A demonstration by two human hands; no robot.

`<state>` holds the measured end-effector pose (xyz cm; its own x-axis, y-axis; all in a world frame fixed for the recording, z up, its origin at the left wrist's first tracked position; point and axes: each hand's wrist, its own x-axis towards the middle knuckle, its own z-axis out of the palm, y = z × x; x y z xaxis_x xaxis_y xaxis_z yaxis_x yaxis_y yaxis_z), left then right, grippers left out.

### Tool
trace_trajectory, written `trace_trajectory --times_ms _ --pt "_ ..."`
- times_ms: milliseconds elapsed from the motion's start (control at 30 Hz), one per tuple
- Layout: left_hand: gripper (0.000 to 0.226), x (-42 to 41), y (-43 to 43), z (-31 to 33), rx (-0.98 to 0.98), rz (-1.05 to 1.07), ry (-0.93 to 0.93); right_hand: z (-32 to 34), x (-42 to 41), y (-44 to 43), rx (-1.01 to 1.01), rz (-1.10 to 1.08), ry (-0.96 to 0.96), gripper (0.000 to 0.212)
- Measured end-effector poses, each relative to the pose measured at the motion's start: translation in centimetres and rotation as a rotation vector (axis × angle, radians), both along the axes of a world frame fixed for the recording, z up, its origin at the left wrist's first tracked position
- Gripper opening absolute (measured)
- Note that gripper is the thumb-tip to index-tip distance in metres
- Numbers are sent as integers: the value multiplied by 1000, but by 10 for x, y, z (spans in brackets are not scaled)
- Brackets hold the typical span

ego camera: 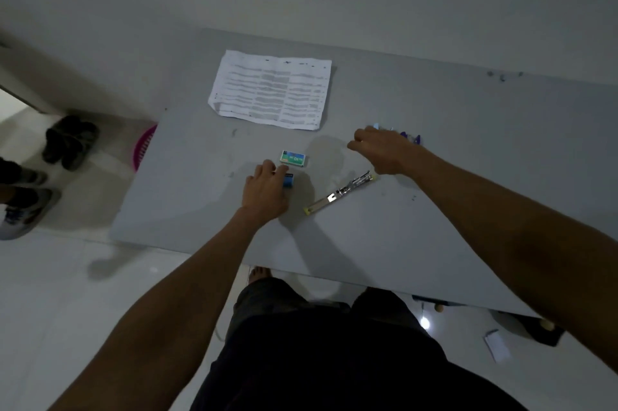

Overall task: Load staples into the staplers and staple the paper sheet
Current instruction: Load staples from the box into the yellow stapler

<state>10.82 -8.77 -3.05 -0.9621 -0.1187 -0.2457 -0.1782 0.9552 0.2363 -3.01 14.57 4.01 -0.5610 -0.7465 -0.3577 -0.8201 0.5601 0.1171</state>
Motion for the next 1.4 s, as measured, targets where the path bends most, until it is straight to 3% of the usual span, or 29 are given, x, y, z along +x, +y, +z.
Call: trace_trajectory --times_ms 400,533,700,833,1000,1200,1400 --pt "44 -8 -8 -10 28 -17 -60 1 5 -23 -327 -258 -118 38" --pt "36 -35 9 13 289 48 105 5 2 -27 -588 -515 -266 26" --pt "32 -79 44 63 503 17 225 12 2 -30 -853 -899 -629 24" --pt "35 -98 60 78 573 7 250 19 -4 -22 -1036 -988 -687 23" --pt "37 -109 67 77 928 315 177 27 -9 -9 -1205 -1103 -830 21" --pt "23 -119 71 82 1219 552 133 34 -12 -4 -1312 -1196 -909 19" --pt "11 -126 71 85 1378 639 89 36 -19 -2 -1325 -1228 -936 14"
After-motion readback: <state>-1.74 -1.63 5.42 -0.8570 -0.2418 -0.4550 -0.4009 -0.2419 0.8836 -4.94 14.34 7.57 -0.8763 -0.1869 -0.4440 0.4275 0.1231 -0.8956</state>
